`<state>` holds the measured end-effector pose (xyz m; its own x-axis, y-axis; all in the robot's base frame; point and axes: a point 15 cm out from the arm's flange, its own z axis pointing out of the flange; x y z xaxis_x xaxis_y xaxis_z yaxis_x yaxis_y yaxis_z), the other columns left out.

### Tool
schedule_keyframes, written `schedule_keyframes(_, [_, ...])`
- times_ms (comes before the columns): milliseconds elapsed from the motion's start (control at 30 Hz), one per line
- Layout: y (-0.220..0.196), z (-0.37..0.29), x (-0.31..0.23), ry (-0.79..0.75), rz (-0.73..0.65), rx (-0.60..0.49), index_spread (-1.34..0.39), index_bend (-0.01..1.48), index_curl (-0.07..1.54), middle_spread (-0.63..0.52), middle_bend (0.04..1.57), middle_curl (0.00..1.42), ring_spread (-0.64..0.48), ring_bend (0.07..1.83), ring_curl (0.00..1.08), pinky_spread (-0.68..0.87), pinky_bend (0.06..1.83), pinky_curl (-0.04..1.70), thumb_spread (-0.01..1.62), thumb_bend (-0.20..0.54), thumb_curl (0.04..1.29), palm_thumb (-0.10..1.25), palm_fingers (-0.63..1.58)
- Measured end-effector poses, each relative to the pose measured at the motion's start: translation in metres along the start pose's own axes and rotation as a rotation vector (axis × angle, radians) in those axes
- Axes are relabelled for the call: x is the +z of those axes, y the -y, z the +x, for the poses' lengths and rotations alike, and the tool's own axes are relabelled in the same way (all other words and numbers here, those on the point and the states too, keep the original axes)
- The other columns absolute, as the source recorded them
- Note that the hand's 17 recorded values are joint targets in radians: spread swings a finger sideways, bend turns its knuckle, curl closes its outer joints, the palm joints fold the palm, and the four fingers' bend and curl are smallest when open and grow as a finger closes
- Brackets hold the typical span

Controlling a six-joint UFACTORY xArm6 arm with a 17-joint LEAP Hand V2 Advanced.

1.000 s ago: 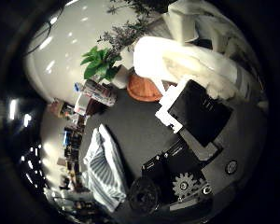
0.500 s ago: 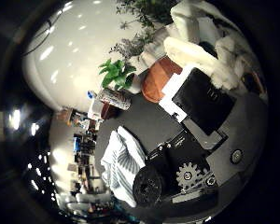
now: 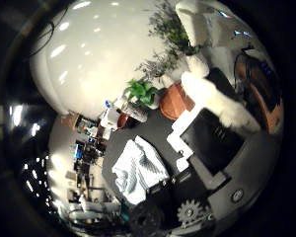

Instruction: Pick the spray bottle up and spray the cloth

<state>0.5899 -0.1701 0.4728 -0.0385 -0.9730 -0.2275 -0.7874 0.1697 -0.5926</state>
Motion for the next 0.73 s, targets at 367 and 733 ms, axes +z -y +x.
schedule_keyframes(367, [-0.091, -0.052, -0.029, 0.022, -0.029, -0.002, -0.49, 0.37, 0.47, -0.16, 0.46, 0.33, 0.03, 0.76, 0.21, 0.41, 1.09, 0.27, 0.97, -0.025, 0.51, 0.79, 0.45])
schedule_keyframes(733, [-0.102, -0.069, -0.046, 0.017, 0.024, -0.037, -0.48, 0.34, 0.44, -0.17, 0.41, 0.32, 0.02, 0.76, 0.16, 0.46, 1.07, 0.16, 0.97, -0.025, 0.50, 0.79, 0.50])
